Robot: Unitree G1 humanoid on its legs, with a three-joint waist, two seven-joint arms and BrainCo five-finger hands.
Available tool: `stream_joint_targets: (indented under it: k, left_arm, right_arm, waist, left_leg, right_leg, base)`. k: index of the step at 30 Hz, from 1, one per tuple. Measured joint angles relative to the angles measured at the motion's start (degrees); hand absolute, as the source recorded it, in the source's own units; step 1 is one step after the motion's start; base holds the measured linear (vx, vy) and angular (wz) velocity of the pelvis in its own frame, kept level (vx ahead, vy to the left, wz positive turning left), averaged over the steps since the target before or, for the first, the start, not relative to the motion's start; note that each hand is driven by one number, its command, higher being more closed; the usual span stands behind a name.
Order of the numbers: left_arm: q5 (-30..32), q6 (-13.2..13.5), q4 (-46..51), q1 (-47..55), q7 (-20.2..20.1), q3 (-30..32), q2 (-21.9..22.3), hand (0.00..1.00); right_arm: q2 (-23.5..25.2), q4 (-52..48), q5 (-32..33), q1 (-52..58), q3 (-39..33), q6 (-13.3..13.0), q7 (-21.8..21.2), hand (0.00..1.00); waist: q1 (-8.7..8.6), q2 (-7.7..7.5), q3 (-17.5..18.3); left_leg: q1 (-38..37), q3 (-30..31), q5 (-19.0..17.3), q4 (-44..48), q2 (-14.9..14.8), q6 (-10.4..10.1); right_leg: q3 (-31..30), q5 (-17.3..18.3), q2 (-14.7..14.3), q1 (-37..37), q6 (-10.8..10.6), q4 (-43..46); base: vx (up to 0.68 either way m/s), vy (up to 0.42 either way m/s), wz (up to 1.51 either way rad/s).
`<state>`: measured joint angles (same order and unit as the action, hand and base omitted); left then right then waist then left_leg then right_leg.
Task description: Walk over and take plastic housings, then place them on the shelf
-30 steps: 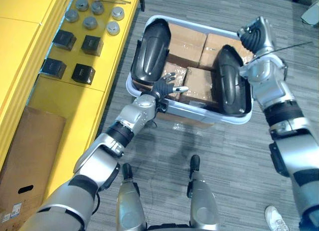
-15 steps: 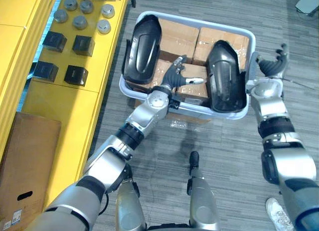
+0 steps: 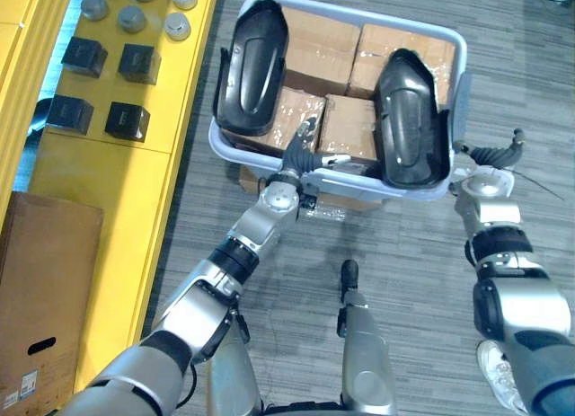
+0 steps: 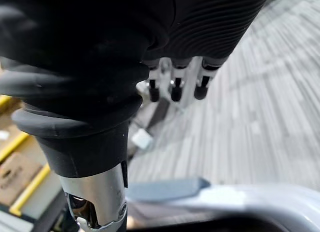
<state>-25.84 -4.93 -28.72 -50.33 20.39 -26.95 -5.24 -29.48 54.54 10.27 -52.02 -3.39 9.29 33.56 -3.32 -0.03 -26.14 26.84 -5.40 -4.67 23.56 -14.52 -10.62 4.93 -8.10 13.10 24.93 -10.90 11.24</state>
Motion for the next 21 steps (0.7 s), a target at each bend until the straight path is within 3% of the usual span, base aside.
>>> stream_joint_targets:
  k: [5,11,17,21]
  left_arm:
    - [-0.1,3.6,4.4,2.0,0.9,1.8,1.5,0.00]
    - [-0.2,5.8,10.1,9.2,0.2,1.8,3.1,0.00]
    - [-1.1,7.6,16.1,17.7,-3.0,0.5,3.5,0.00]
    - [-3.6,8.6,17.8,24.4,-4.8,-0.4,3.4,0.00]
  right_arm:
    - [-0.2,-5.1,0.0,0.9,-1.2,0.0,1.6,0.00]
    - [-2.4,-9.4,0.3,1.9,-2.4,0.1,4.5,0.00]
    - [-6.5,-9.0,4.0,2.3,-3.1,3.0,8.1,0.00]
    - [-8.6,-6.8,7.5,2.4,-4.5,4.0,11.7,0.00]
  waist:
    - [1.65,1.13,-0.6]
    - [4.27,2.25,-1.1]
    - [6.25,4.98,-2.4]
    - [7.84,6.02,-2.5]
  left_leg:
    - [3.5,1.4,-1.7,4.1,0.0,0.4]
    - [7.6,3.2,-2.5,7.2,0.4,0.6]
    - [10.9,5.1,-2.8,9.1,2.3,1.2]
    - [11.3,5.2,-2.9,9.5,3.5,1.4]
  right_leg:
    - [0.3,1.5,0.5,2.3,-0.3,3.3]
    - [1.6,3.0,1.4,5.6,-0.5,7.2]
    - [3.1,4.5,3.6,7.5,-1.1,10.4]
    - [3.0,5.2,4.9,8.3,-1.4,11.9]
  base:
    - [-0.02,0.023,0.07]
    - [-0.01,0.022,0.13]
    - [-0.01,0.031,0.19]
    - [-0.02,0.034,0.13]
